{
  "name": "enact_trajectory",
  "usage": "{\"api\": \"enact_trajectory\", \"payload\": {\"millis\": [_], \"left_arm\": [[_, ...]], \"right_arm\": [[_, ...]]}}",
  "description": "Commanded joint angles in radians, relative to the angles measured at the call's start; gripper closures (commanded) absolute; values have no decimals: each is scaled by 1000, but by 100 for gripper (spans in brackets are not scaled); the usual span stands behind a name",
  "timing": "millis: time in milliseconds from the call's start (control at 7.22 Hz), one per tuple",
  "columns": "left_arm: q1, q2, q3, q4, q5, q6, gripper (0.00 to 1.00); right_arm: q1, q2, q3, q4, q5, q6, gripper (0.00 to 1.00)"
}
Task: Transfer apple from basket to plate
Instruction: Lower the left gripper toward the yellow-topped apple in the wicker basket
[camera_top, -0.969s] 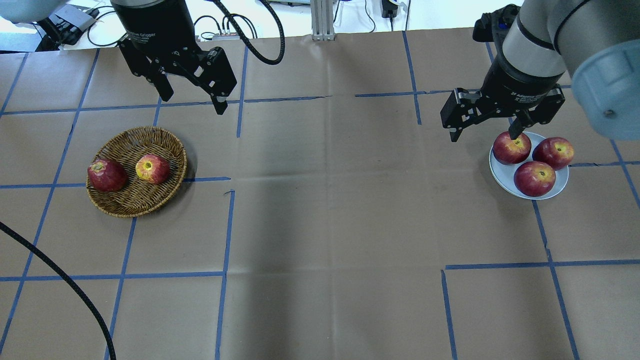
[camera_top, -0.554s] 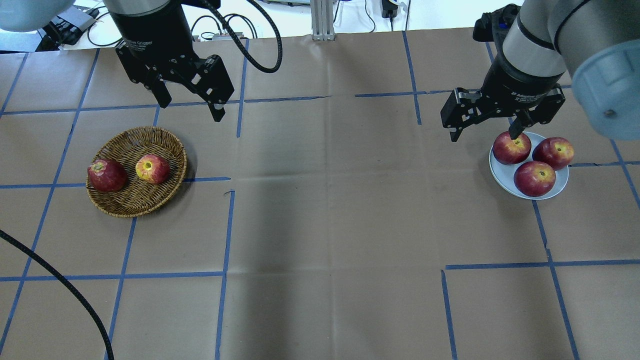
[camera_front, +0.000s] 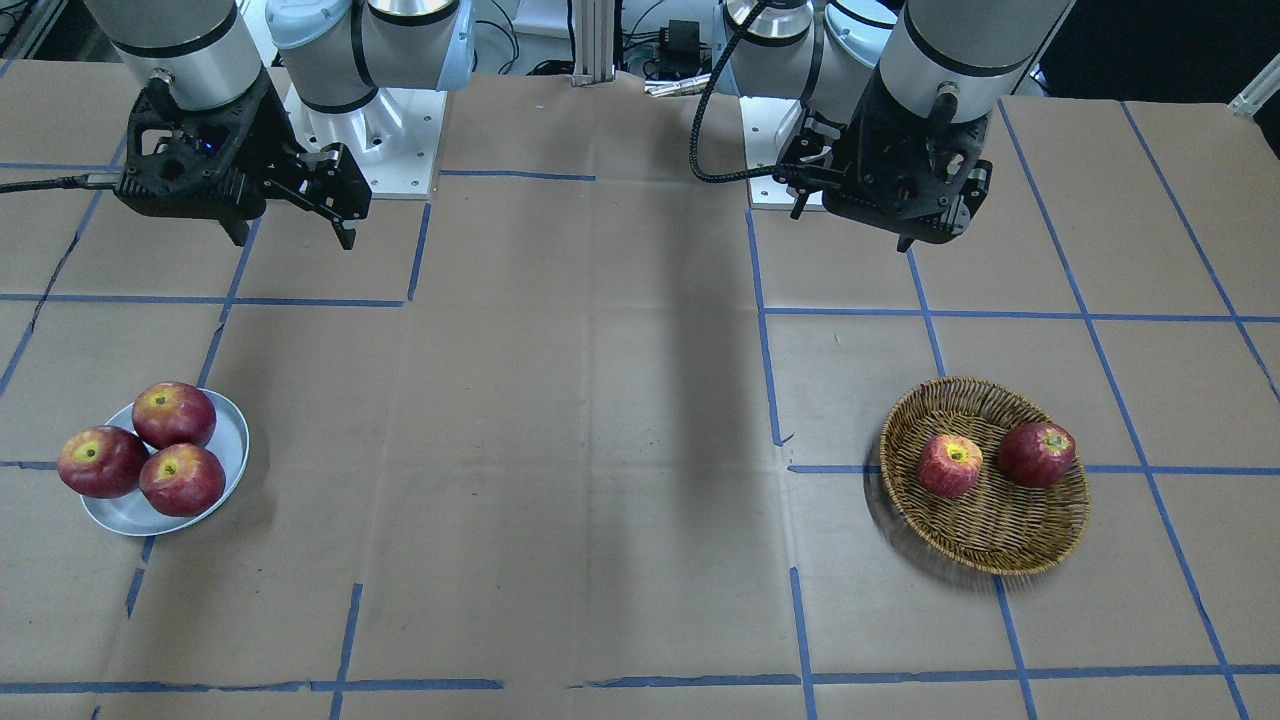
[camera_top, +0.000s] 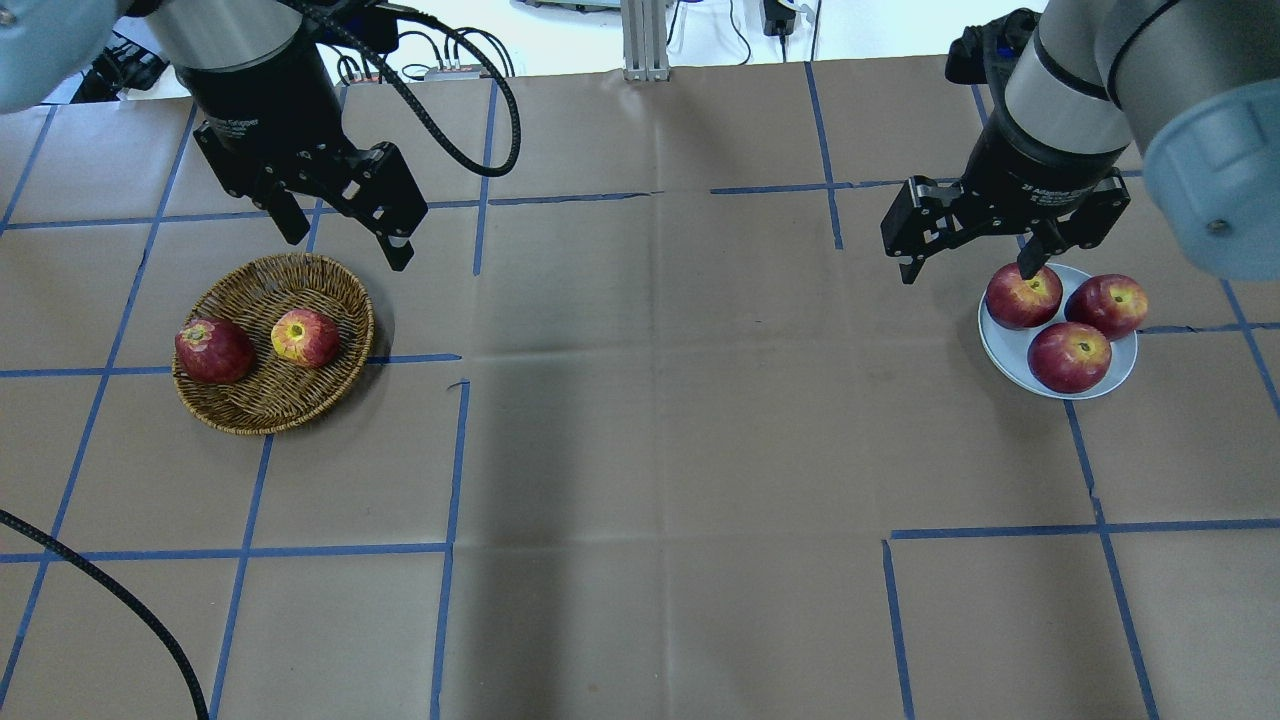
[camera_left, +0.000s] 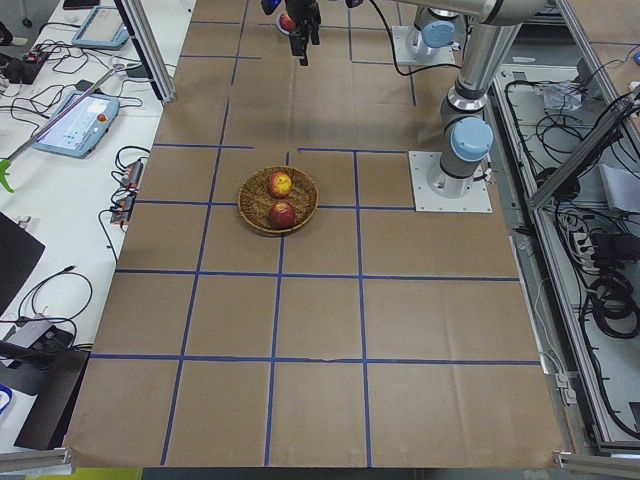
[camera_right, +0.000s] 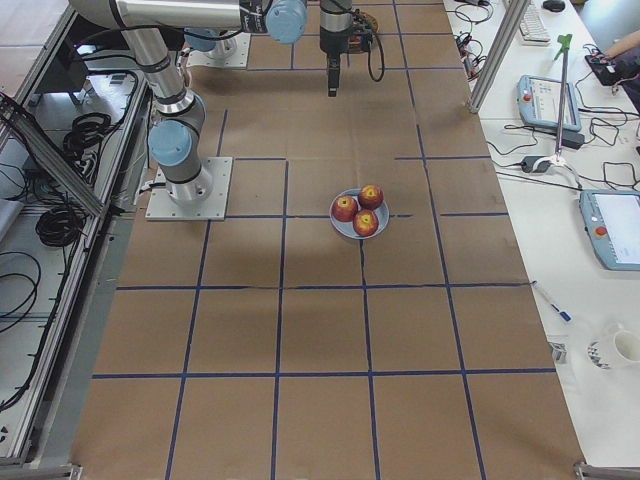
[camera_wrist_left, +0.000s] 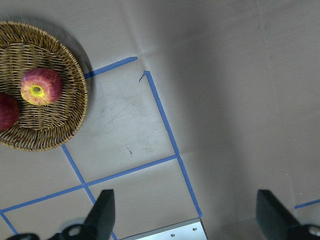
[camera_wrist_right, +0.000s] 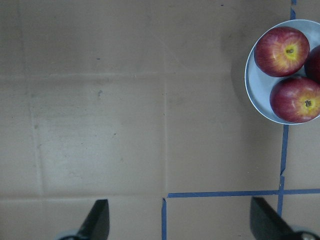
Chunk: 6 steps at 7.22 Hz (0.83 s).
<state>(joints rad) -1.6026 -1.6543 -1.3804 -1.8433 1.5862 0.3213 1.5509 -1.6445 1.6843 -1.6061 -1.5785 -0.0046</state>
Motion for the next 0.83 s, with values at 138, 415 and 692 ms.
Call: {"api": "enact_trajectory", "payload": {"millis": [138,415,692], "left_arm": [[88,5,-19,3,-2,163,1],[122,7,-26,4,-3,221,1],[194,4,-35,4,-11,319,1]], "right_arm": [[0,0,-1,0,0,0,0],[0,0,-1,0,0,0,0],[0,-1,-1,0,0,2,0]]}}
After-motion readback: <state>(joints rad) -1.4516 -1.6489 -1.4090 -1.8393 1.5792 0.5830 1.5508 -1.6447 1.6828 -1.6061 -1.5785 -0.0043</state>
